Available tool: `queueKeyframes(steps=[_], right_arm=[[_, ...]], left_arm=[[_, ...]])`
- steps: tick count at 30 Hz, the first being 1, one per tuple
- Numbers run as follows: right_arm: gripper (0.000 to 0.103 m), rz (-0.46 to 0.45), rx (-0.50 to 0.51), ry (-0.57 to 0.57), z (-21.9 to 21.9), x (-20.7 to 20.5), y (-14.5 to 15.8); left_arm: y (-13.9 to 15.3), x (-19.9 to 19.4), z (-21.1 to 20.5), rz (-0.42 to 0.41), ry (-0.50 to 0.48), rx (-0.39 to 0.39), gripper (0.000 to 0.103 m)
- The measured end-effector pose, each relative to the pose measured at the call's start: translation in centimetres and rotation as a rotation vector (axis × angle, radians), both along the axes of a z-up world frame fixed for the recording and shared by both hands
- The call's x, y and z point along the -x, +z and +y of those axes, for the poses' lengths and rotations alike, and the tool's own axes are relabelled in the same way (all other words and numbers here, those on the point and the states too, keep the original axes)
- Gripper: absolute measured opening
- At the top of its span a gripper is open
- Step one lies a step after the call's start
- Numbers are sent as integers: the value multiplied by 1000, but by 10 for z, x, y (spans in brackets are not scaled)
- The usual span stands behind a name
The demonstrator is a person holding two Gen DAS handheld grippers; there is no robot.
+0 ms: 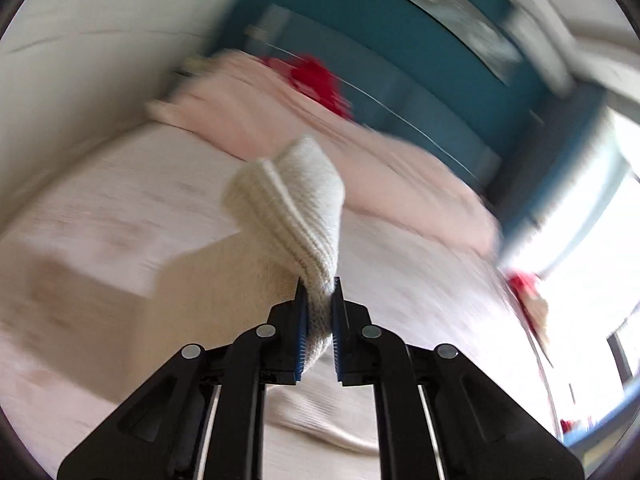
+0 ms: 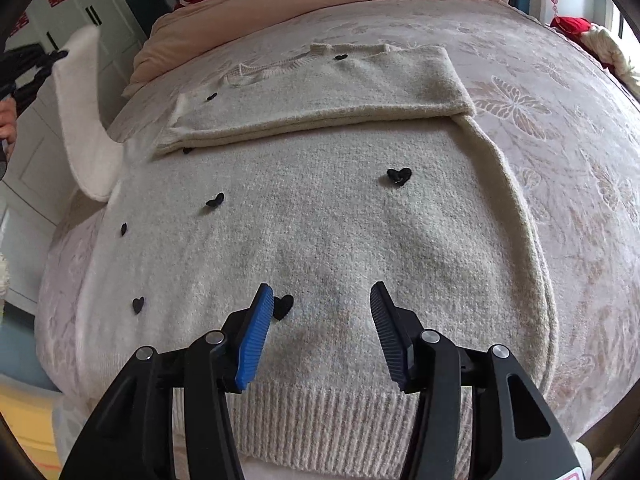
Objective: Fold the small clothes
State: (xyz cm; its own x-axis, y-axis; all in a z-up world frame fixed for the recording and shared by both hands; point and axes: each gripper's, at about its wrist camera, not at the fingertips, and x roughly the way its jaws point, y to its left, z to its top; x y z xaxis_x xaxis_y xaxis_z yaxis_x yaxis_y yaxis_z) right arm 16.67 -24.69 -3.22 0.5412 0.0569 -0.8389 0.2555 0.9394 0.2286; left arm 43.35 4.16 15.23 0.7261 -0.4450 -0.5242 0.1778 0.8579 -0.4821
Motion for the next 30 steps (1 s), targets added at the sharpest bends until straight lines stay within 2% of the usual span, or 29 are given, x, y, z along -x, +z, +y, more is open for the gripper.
queueKeyframes(steps=[2, 4, 5, 6, 7, 8, 9, 11, 14, 16, 18, 21, 23, 26, 27, 28, 29, 30], right_arm=[[50, -3, -6, -15, -10, 7, 0], [50, -1, -10, -38, -24, 15, -2], [50, -1, -11, -53, -31, 19, -2], [51, 3, -12, -69, -40, 23, -3], [51, 6, -10, -81, -48, 26, -4], [51, 5, -10, -92, -55, 27, -4], [52, 4, -6, -98, -60, 27, -3], [56, -5, -1, -93, -70, 21, 1], [59, -39, -30, -51, -78, -9, 8], [63, -66, -77, -18, -77, -42, 12], [63, -91, -146, -16, -79, -77, 13], [64, -92, -169, -46, -82, -129, 8], [65, -56, -158, -69, -78, -159, 1], [65, -10, -221, -83, -71, -190, -17], [56, -2, -237, -86, -67, -196, -22], [42, -8, -238, -81, -61, -198, -22], [7, -18, -241, -64, -56, -200, -21], [8, -19, -265, -41, -51, -204, -19]], left_arm=[[-20, 12, -58, 42, -83, -14, 11], [-61, 19, -111, 128, -161, -12, 19], [-92, 24, -132, 201, -175, -5, 23], [-114, 28, -145, 254, -175, 0, 39], [-144, 37, -151, 324, -153, 7, 47], [-157, 46, -148, 349, -133, 16, 47], [-176, 57, -140, 385, -105, 51, 49], [-195, 67, -111, 426, -66, 139, 54], [-203, 84, -46, 422, 87, 245, 63], [-205, 77, -5, 419, 190, 289, 68], [-211, 59, 43, 444, 286, 329, 68], [-210, 43, 74, 453, 366, 362, 68], [-215, 35, 90, 456, 380, 407, 68], [-227, 24, 92, 475, 380, 464, 67], [-227, 25, 94, 478, 380, 472, 66], [-230, 22, 93, 479, 386, 478, 61], [-227, 29, 96, 475, 395, 482, 57], [-222, 36, 95, 465, 408, 490, 43]])
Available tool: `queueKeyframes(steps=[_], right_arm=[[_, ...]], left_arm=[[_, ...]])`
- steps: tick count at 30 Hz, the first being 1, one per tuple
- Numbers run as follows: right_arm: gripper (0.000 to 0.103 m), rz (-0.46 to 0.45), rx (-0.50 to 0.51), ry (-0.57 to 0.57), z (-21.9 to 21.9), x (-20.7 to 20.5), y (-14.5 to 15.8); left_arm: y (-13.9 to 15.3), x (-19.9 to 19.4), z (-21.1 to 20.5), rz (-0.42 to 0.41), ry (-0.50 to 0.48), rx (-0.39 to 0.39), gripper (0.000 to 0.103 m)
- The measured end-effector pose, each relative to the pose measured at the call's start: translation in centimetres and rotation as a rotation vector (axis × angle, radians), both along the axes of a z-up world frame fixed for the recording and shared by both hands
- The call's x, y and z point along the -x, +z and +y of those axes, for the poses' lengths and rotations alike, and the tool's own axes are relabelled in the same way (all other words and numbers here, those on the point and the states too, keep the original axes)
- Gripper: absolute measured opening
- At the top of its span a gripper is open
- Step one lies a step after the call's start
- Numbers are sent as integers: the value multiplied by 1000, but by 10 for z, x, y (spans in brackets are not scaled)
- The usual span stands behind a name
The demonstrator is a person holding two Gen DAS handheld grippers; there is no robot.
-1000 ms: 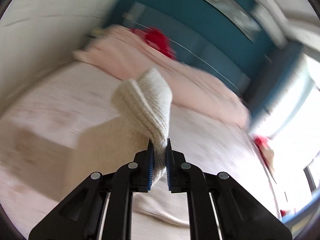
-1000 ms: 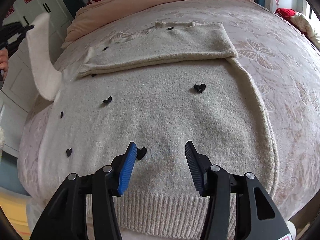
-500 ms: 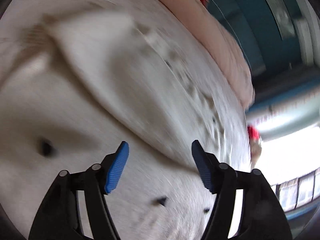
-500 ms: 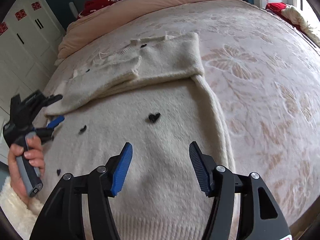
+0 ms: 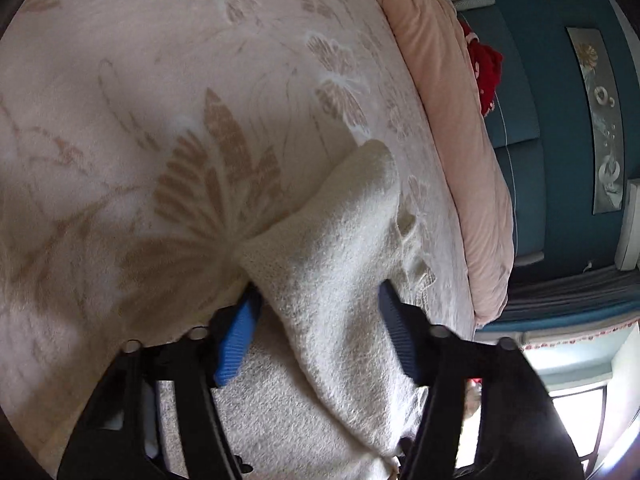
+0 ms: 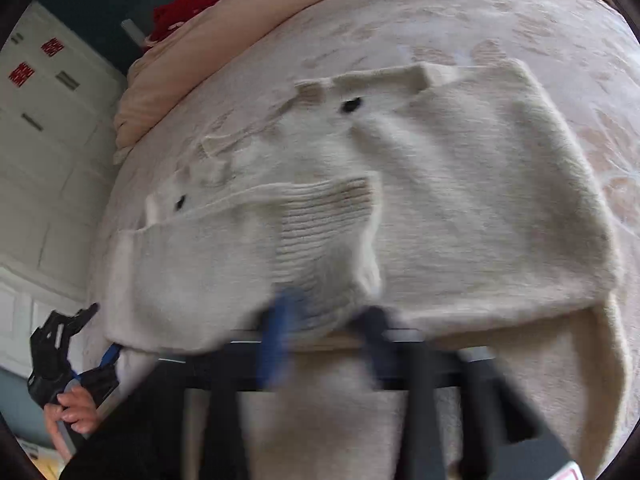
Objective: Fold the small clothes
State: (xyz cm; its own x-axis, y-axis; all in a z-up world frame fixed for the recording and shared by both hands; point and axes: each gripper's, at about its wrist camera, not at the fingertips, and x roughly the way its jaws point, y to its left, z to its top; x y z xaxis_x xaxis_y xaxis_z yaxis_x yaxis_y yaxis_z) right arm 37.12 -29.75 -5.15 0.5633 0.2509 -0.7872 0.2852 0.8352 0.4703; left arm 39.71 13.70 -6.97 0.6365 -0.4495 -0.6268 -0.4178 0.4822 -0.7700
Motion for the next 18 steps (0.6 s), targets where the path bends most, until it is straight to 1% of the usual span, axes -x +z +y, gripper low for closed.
queueKeyframes(steps=[1, 2, 4, 5, 6, 7, 8, 9, 10, 11, 13, 14, 15, 17, 18], right_arm=[[8, -20, 2, -3, 2, -1, 7], [7, -72, 22, 2, 3, -2, 24], [7, -178, 52, -4, 1, -1, 61], [7, -242, 65, -9, -2, 1, 86], [7, -287, 83, -15, -5, 5, 103], [7, -332, 109, -21, -11, 9, 119], [7, -359, 129, -22, -16, 13, 127], [7, -344, 164, -23, -22, 12, 124], [7, -296, 195, -29, -28, 9, 111], [7, -218, 206, -42, -38, 4, 87], [7, -63, 177, -63, -56, -3, 35], [7, -16, 160, -70, -63, -3, 17], [7, -21, 135, -81, -68, 0, 11], [7, -84, 91, -97, -73, 6, 21], [7, -119, 86, -98, -73, 8, 30]], left_arm=[[0, 2, -1, -28, 12, 14, 21], [6, 1, 1, -49, 22, 15, 15], [21, 2, 3, -103, 39, -24, 11], [26, 1, 3, -117, 33, -41, 11], [29, -1, 0, -126, 14, -57, 11], [28, -3, -3, -123, -3, -57, 11], [22, -7, -9, -97, -29, -71, 11], [17, -9, -13, -78, -40, -80, 11], [8, -10, -19, -42, -47, -97, 11], [2, -10, -22, -18, -47, -101, 10], [-13, -8, -27, 29, -44, -84, 8], [-14, -7, -27, 31, -39, -78, 8], [-13, -6, -29, 26, -37, -87, 8], [-9, -8, -32, 13, -58, -137, 8], [-7, -10, -34, 13, -69, -154, 8]])
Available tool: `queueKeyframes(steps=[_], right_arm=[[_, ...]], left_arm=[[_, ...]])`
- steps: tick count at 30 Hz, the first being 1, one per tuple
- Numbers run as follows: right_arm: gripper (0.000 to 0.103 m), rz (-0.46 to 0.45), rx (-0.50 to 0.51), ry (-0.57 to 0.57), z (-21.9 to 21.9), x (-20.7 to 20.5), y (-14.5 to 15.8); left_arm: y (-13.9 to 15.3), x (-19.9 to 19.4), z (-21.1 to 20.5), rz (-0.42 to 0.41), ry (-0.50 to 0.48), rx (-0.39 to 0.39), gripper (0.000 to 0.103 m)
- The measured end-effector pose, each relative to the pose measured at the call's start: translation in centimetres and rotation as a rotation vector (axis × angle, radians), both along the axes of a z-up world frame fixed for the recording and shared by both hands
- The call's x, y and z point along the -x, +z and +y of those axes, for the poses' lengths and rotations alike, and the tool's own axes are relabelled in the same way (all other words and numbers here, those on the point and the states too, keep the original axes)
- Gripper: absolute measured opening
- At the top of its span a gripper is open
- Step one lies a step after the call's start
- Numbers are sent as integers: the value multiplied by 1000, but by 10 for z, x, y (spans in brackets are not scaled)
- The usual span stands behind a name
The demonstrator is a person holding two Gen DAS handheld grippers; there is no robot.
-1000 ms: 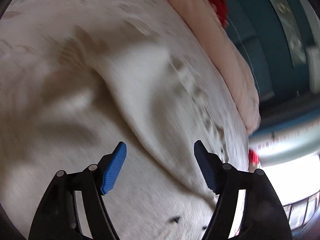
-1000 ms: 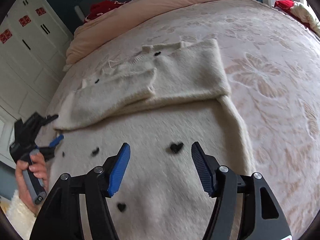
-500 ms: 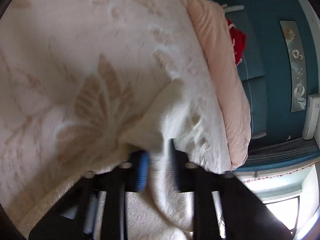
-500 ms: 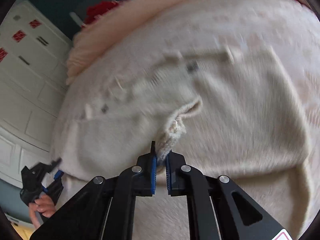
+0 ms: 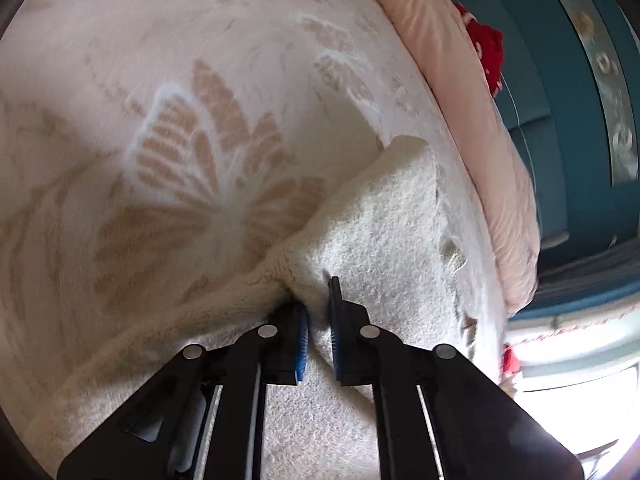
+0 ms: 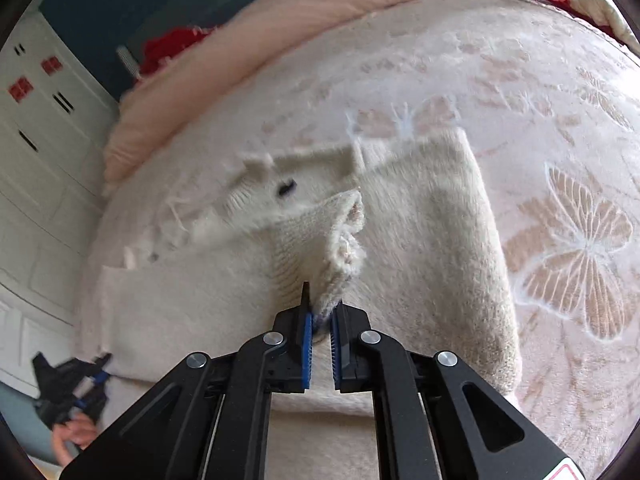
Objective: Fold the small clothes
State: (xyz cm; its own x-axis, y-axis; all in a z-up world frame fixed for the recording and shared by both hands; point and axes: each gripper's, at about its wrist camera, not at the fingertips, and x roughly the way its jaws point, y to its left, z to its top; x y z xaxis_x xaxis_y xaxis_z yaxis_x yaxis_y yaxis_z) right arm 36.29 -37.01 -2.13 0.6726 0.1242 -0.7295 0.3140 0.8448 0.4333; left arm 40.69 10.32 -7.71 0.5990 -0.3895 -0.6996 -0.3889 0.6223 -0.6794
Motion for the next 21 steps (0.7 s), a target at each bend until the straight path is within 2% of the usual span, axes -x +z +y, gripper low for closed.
queueKeyframes(steps=[2, 3, 5, 9, 10, 11, 12, 13, 14, 15, 17, 20, 21], right_arm=[[7, -36, 31, 9, 1, 1, 5], [7, -1, 47, 13, 2, -3, -4], [7, 127, 51, 30, 0, -15, -38], [7, 33, -20, -2, -1, -2, -17], [7, 11, 5, 6, 1, 0, -13], [7, 34, 52, 20, 4, -3, -15], [7, 96, 73, 35, 5, -9, -26], [7, 129, 63, 44, 4, -12, -37], [8, 112, 41, 32, 0, -10, -35], [16, 107, 10, 6, -5, -7, -28], [23, 97, 31, -68, -10, 6, -10], [22, -14, 129, -98, 3, 29, 25], [16, -39, 121, -59, 10, 27, 32]], left_arm=[[0, -3, -2, 6, -10, -14, 8], [-1, -3, -3, 7, -11, -20, 8], [0, -4, -5, 2, -16, -39, 8], [0, -1, -4, -4, -35, -63, 9], [0, -1, -4, -5, -41, -67, 9], [-1, -1, -4, -7, -45, -76, 9], [-1, -1, -6, -9, -48, -86, 9], [-1, -1, -7, -10, -48, -95, 9], [0, -1, -8, -6, -49, -100, 10], [1, 0, -8, -1, -51, -102, 10], [8, 3, -7, 9, -49, -99, 10], [38, 23, -6, -42, -65, -114, 10], [52, 30, -7, -82, -66, -128, 10]])
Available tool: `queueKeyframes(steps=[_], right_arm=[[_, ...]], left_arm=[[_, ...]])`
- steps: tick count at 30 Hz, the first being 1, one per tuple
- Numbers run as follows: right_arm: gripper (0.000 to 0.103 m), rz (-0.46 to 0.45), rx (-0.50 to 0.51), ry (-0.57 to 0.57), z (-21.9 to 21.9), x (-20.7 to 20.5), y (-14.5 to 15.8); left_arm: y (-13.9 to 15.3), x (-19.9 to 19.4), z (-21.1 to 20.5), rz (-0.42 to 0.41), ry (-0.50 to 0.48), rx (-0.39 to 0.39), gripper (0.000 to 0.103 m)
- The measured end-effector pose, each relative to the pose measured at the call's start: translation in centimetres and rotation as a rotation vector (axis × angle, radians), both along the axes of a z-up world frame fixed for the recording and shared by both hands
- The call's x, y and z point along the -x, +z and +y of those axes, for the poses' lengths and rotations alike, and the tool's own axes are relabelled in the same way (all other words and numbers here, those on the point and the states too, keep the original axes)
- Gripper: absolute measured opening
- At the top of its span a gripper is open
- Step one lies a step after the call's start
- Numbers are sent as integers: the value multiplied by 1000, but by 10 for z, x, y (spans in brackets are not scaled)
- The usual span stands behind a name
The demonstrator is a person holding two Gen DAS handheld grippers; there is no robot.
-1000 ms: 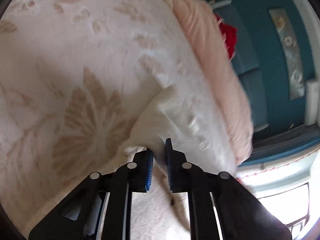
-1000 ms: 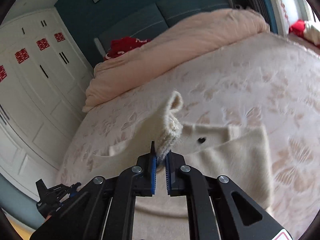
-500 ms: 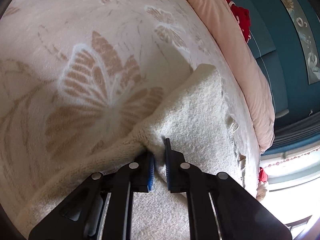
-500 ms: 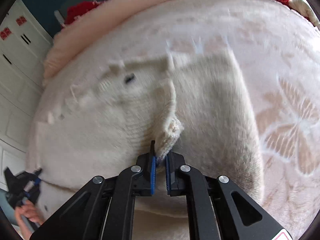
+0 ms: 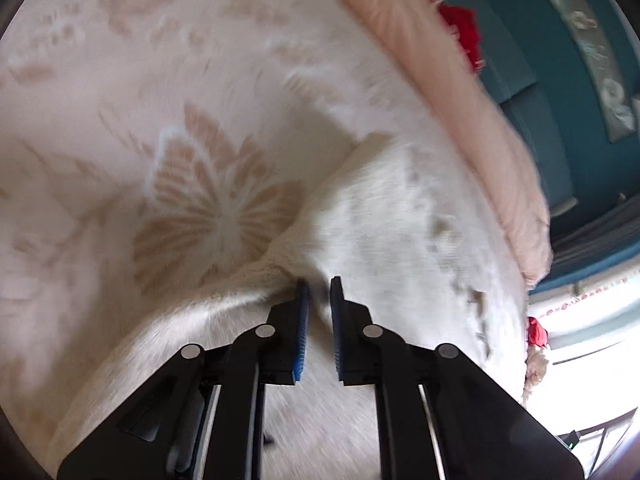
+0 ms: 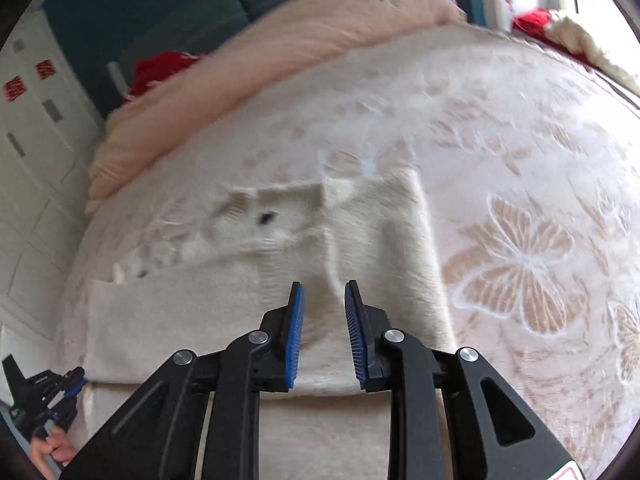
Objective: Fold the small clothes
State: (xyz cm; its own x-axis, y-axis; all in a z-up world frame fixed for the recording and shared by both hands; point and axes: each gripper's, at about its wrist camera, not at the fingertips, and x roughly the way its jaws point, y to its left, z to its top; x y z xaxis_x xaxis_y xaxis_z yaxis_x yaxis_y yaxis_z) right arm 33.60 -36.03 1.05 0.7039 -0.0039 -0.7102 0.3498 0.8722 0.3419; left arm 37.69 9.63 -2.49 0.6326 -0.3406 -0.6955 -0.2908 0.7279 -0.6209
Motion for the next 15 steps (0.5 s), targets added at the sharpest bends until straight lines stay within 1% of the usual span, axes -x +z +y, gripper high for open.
queueKeyframes(steps=[1, 2, 3, 4, 5, 7, 8, 10, 11, 12, 13, 14, 15], right_arm=[[12, -4, -14, 50, 7, -3, -1], [5, 1, -31, 116, 25, -16, -1], [4, 5, -41, 166, 43, -28, -3], [4, 5, -53, 212, 63, -41, -4], [4, 7, -59, 256, 87, -56, -8], [4, 39, -76, 345, 134, -89, -18], [4, 61, -91, 377, 156, -101, -25], [4, 89, -108, 421, 180, -126, -39], [4, 102, -94, 425, 183, -133, -45], [0, 120, -72, 407, 176, -138, -52], [0, 128, -65, 382, 162, -141, -57], [0, 122, -74, 351, 143, -143, -62], [0, 104, -97, 300, 112, -139, -65]], left_arm=[[9, 2, -2, -34, -4, -14, 11], [23, -1, -9, -74, -21, -43, 12], [32, -10, -19, -101, -48, -71, 13], [36, -18, -26, -112, -58, -85, 13], [39, -34, -38, -116, -71, -105, 13], [34, -62, -57, -95, -112, -130, 13], [26, -81, -67, -70, -127, -155, 13], [11, -107, -73, -27, -126, -196, 13], [1, -119, -70, 1, -108, -221, 13], [-9, -129, -64, 36, -86, -248, 13], [-15, -133, -57, 55, -68, -256, 13], [-28, -138, -43, 84, -46, -239, 13], [-38, -140, -30, 91, -35, -191, 12]])
